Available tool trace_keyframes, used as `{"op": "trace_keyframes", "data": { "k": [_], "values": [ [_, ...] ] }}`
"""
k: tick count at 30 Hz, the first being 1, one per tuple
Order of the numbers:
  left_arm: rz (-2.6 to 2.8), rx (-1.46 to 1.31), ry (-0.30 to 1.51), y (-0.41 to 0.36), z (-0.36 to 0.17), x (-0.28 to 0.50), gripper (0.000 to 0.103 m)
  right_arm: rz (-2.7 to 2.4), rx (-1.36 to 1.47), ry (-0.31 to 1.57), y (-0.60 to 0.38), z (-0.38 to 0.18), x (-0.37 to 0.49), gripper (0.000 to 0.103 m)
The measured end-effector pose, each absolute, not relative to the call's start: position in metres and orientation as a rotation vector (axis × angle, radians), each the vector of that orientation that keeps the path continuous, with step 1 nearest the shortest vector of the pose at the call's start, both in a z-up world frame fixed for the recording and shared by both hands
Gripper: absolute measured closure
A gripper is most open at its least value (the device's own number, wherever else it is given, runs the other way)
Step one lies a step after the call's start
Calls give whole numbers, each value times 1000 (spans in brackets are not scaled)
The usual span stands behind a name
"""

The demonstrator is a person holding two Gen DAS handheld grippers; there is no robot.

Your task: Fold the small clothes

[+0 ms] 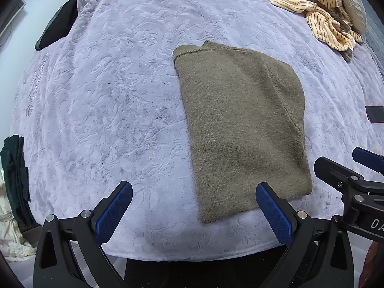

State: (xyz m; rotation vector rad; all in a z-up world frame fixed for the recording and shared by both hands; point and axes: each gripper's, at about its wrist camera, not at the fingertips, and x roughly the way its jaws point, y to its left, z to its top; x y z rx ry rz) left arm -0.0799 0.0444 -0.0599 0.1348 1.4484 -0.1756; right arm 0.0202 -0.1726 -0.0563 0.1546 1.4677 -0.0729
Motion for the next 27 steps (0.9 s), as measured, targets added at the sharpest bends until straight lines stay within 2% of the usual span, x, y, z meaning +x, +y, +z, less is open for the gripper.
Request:
{"op": "trace_keyframes", "data": {
  "k": [27],
  "values": [
    [-163,159,1440,41,-63,-82,0,-74,147,1469,-174,-57,23,8]
  ]
}}
